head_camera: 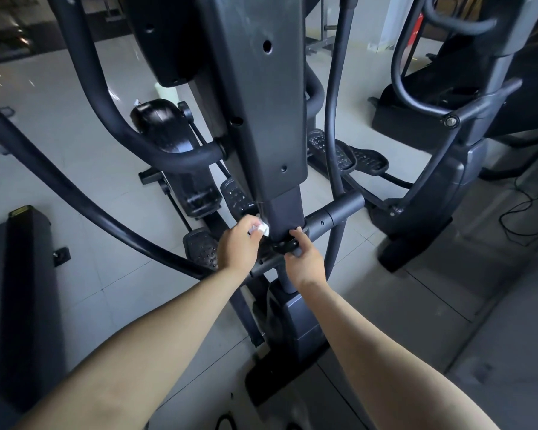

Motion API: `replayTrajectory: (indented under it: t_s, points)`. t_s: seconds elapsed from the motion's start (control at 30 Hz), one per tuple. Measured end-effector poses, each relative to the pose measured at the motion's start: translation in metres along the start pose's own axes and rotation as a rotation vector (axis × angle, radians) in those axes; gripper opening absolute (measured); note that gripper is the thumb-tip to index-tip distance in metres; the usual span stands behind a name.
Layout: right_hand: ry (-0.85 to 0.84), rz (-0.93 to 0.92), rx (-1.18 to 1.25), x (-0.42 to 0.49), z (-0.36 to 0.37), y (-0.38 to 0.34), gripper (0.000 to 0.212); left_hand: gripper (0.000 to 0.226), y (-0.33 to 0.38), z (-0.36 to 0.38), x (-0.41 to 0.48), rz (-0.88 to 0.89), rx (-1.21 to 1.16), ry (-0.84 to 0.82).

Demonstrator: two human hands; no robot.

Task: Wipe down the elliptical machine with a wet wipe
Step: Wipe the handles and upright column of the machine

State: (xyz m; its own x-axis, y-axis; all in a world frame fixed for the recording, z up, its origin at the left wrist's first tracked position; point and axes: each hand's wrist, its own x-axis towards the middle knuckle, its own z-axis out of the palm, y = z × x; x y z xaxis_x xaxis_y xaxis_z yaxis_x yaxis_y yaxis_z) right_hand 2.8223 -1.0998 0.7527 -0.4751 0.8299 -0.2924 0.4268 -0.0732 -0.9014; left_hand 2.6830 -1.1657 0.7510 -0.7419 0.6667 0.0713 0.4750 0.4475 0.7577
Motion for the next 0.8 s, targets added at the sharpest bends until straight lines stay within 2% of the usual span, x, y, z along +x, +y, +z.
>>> replayTrajectory:
  t_s: [0.07, 0.3, 0.4, 0.5, 0.6, 0.67, 0.8]
  points:
    - [-0.001, -0.008, 0.004, 0.002, -0.002, 0.002, 0.059, 0.008, -0.007, 0.010, -0.006, -0.016, 0.064, -0.065]
    - [-0.033, -0.007, 0.081, 0.004, -0.008, 0.005, 0.056, 0.009, -0.010, 0.016, -0.018, 0.012, 0.159, -0.061]
    - [0.031, -0.038, 0.181, -0.002, -0.004, 0.012, 0.039, 0.010, -0.012, 0.006, -0.024, 0.085, 0.225, -0.078]
    - [-0.037, -0.016, 0.355, -0.011, 0.007, 0.025, 0.020, 0.012, -0.006, 0.003, -0.028, 0.196, 0.271, -0.243]
    - [-0.041, -0.023, 0.442, -0.016, 0.010, 0.032, 0.011, 0.013, 0.000, 0.006, -0.031, 0.176, 0.227, -0.339]
    - [0.020, 0.012, 0.472, -0.013, 0.004, 0.035, 0.011, 0.012, -0.002, 0.006, -0.033, 0.148, 0.165, -0.323]
    - [0.193, 0.042, 0.508, 0.006, -0.008, 0.035, 0.011, 0.023, -0.006, 0.003, -0.033, 0.052, 0.148, -0.094]
